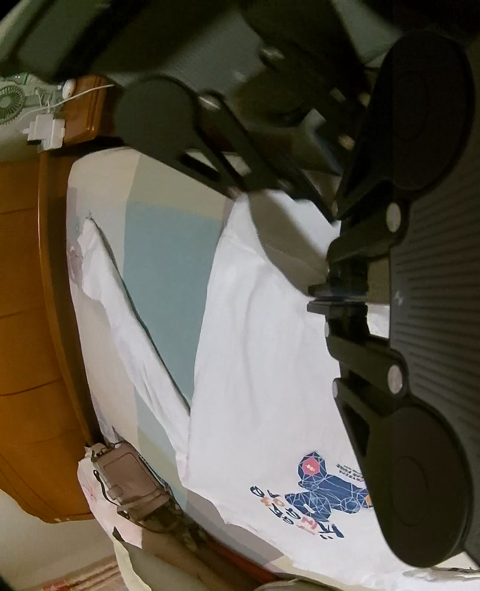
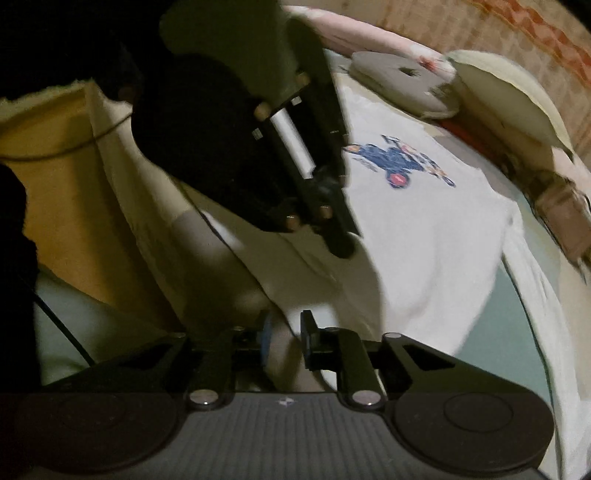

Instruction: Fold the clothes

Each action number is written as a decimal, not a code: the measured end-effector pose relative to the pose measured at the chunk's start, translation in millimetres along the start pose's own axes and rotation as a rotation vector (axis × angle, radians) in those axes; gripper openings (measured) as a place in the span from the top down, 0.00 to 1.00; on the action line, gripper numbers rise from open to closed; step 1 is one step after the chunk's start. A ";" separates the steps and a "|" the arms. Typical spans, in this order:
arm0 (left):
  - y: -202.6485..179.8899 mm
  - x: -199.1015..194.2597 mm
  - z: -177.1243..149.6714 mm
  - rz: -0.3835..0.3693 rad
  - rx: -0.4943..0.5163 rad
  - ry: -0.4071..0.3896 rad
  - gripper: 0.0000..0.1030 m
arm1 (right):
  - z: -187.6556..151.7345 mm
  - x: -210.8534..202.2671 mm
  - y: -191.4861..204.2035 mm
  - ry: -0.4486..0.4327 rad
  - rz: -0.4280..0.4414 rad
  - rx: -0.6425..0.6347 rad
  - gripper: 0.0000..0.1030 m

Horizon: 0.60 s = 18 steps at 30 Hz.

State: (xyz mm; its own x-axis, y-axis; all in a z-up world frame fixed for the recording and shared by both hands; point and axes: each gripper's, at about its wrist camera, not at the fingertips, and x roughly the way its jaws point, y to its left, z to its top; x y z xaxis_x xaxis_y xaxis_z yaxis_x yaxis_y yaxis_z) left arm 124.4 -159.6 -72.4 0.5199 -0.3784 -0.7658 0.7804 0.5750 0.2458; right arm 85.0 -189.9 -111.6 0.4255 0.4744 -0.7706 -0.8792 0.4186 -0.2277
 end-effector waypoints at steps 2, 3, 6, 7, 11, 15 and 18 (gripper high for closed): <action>1.0 0.0 0.0 -0.003 -0.003 0.000 1.00 | 4.6 8.9 3.2 -0.008 -0.008 -0.041 0.77; 1.7 -0.1 -0.1 -0.003 -0.006 -0.001 1.00 | 7.0 10.8 2.5 -0.009 -0.011 -0.056 0.77; 1.9 -2.6 -0.3 -0.004 -0.019 -0.006 1.00 | 10.7 15.0 -1.7 0.013 -0.017 -0.072 0.96; 2.8 -3.5 -0.1 -0.005 -0.024 -0.009 1.00 | 10.1 15.8 -3.0 0.023 -0.017 -0.070 0.96; 4.8 -8.2 -0.6 -0.023 -0.035 -0.021 1.00 | 3.9 4.9 -9.8 0.051 0.047 -0.017 0.96; -3.8 -10.7 -2.3 -0.078 -0.026 -0.014 0.95 | -2.5 -2.0 -17.1 0.104 0.118 0.058 0.98; -16.0 -25.5 -10.7 -0.130 0.019 -0.028 0.90 | -5.6 -19.1 -15.3 0.098 0.109 0.056 0.93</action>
State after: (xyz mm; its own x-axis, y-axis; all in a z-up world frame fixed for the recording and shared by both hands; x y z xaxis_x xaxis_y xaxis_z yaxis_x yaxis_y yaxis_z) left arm 94.9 -151.4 -63.2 0.4235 -0.4690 -0.7750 0.8482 0.5058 0.1573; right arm 89.1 -209.8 -96.8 0.3030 0.4428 -0.8439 -0.9045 0.4124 -0.1084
